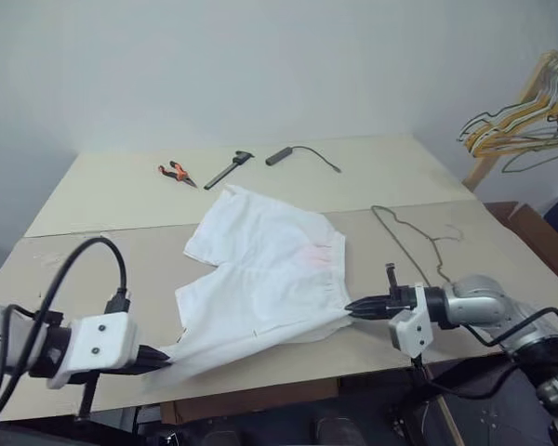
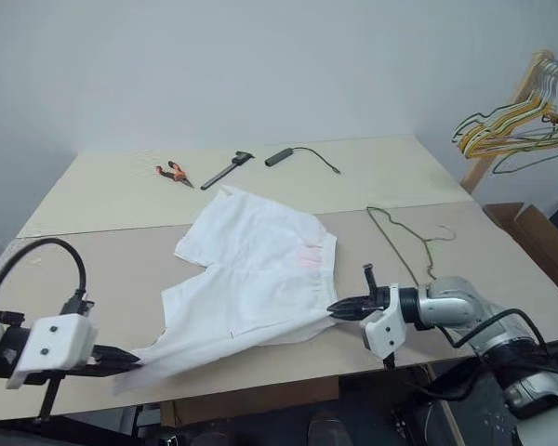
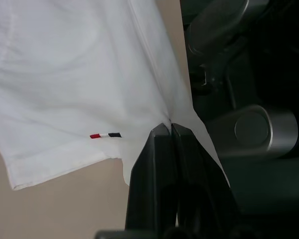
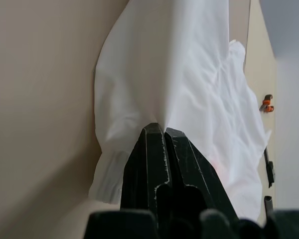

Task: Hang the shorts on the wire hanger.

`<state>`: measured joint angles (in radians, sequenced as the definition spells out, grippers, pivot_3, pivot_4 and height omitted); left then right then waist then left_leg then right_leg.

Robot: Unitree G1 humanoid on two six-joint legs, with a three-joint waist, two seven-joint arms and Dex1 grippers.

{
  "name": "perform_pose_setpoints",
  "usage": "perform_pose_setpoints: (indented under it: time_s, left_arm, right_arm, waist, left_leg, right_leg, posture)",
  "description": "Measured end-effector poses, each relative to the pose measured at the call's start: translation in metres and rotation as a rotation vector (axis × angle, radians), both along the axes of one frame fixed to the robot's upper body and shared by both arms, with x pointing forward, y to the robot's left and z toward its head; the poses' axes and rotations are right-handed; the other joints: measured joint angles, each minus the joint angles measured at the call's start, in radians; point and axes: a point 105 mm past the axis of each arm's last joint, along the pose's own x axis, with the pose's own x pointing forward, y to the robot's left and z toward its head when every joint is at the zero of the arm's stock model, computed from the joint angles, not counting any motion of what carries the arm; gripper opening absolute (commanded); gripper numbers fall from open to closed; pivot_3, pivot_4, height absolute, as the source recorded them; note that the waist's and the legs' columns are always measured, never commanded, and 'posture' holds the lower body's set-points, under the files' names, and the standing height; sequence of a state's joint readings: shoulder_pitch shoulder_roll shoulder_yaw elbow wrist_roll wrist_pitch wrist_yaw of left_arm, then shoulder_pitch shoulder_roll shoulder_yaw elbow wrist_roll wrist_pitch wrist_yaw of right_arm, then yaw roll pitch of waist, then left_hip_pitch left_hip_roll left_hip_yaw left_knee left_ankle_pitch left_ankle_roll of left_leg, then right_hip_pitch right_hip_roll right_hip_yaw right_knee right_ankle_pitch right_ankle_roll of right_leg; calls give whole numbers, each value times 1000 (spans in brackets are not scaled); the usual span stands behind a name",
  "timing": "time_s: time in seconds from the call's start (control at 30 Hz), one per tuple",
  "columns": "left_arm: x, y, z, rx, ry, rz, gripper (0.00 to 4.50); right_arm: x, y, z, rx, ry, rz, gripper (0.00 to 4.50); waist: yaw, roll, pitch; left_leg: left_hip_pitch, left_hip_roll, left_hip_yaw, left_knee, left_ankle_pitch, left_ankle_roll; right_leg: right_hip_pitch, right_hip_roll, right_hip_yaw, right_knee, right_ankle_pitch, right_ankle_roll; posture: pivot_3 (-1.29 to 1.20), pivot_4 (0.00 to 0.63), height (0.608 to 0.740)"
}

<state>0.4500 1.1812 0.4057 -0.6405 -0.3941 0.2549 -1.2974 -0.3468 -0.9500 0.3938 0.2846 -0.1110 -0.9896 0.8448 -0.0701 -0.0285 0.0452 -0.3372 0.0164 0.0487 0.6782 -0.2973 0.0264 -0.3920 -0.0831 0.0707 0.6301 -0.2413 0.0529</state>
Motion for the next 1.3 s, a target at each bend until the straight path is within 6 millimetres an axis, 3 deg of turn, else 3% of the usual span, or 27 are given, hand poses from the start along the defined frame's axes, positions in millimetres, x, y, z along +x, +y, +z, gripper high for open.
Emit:
perform_pose_setpoints:
  time_s: [0.17,0.4,0.73,0.77,0.87,1.07,1.13,1.23,1.3]
  left_arm:
    - [-8,-17,-10,-5,19,-46,22]
    - [1,-32,-20,-41,-72,-5,22]
    - [-10,-30,-29,-34,-34,-47,22]
    - [-10,-30,-29,-33,-31,-50,218]
    - [-13,-28,-34,-34,-14,-45,898]
    - [-43,-17,-67,-58,83,-16,2799]
    - [-51,-13,-67,-62,93,-23,3415]
    - [-54,-6,-56,-77,81,-26,3415]
    - [-49,-2,-41,-120,39,-7,3415]
  right_arm:
    - [-13,-4,-4,-37,-5,-23,0]
    - [17,-21,20,-84,-252,-189,0]
    - [-16,-24,2,-128,-140,-148,0]
    - [-19,-23,1,-127,-127,-149,0]
    - [-24,-23,-1,-129,-87,-150,647]
    - [-53,-30,0,-178,150,-157,2651]
    - [-60,-29,4,-178,217,-162,2679]
    - [-54,-33,12,-142,269,-247,2679]
    - [-38,-44,25,-71,287,-390,2679]
  waist:
    - [3,0,0]
    - [-4,0,1]
    - [0,-1,2]
    - [-2,-2,3]
    - [-4,-1,3]
    - [2,-3,4]
    - [5,-5,5]
    - [10,-7,5]
    - [13,-7,5]
  left_leg:
    - [1,0,1,1,-1,0]
    - [4,1,5,5,1,0]
    - [3,2,8,4,1,0]
    - [4,2,8,4,1,0]
    - [5,2,8,4,1,0]
    - [5,6,8,3,1,0]
    - [5,7,8,3,1,0]
    - [6,10,9,4,1,0]
    - [10,11,10,4,0,0]
  right_leg:
    - [2,0,0,-1,0,0]
    - [4,6,4,-1,-1,-2]
    - [4,6,3,-1,-2,-7]
    - [4,6,4,-1,-2,-6]
    - [4,6,5,-1,-3,-4]
    - [4,6,5,-2,-4,-5]
    - [4,6,4,-2,-5,-4]
    - [4,6,3,-2,-6,-2]
    - [4,7,3,-2,-6,-2]
  posture:
    - [-56,7,740]
    - [-84,19,740]
    - [-89,29,740]
    - [-88,30,740]
    - [-87,31,740]
    - [-74,29,740]
    - [-72,29,740]
    - [-63,25,740]
    - [-58,24,740]
